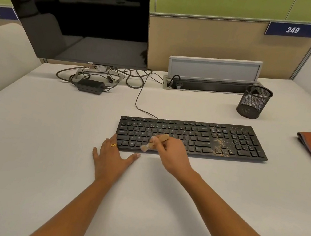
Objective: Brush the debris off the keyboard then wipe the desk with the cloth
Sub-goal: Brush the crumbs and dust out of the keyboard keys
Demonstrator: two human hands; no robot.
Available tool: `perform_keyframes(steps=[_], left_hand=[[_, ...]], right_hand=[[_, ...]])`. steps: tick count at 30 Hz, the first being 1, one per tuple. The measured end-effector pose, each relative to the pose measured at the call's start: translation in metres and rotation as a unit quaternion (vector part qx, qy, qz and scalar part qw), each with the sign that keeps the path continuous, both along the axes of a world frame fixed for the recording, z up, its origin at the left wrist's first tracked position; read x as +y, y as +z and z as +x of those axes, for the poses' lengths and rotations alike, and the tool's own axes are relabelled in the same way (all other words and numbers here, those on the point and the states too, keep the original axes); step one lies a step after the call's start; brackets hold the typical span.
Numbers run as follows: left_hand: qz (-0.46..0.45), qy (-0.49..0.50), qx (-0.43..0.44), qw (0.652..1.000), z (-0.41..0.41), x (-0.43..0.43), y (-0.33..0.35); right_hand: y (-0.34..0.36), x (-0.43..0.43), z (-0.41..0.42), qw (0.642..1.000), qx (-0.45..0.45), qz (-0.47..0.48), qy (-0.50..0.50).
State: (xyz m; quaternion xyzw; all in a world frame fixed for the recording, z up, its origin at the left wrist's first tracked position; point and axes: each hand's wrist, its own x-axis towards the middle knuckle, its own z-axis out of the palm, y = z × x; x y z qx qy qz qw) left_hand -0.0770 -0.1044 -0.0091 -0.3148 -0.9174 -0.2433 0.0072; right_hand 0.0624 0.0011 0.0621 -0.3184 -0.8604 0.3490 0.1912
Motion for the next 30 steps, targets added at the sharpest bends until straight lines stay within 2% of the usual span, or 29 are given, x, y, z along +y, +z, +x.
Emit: perform_keyframes(steps=[9, 14, 16, 20, 22, 25, 27, 30], left_hand=[[0.014, 0.004, 0.0, 1.0, 0.001, -0.002, 0.001], [0.013, 0.004, -0.002, 1.0, 0.001, -0.001, 0.001], [0.016, 0.005, -0.004, 1.0, 0.001, -0.001, 0.001], [0.023, 0.002, -0.006, 1.0, 0.001, -0.002, 0.0], [0.023, 0.0, -0.005, 1.0, 0.001, -0.002, -0.001], [0.027, -0.001, -0.008, 1.0, 0.001, -0.001, -0.001], [0.024, 0.0, -0.007, 1.0, 0.0, -0.001, -0.001], [0.02, 0.0, -0.006, 1.0, -0.001, -0.002, -0.002]], right_hand=[[0.014, 0.033, 0.045, 0.988, -0.074, 0.087, -0.107], [0.021, 0.037, 0.055, 0.951, -0.118, 0.183, -0.218], [0.022, 0.036, 0.053, 0.959, -0.092, 0.173, -0.204], [0.021, 0.029, 0.042, 0.995, 0.006, 0.069, -0.075], [0.017, 0.026, 0.04, 0.997, -0.023, 0.056, -0.039], [0.02, 0.034, 0.044, 0.98, -0.094, 0.145, -0.095], [0.023, 0.042, 0.048, 0.968, -0.11, 0.185, -0.128], [0.025, 0.047, 0.047, 0.981, -0.072, 0.139, -0.115]])
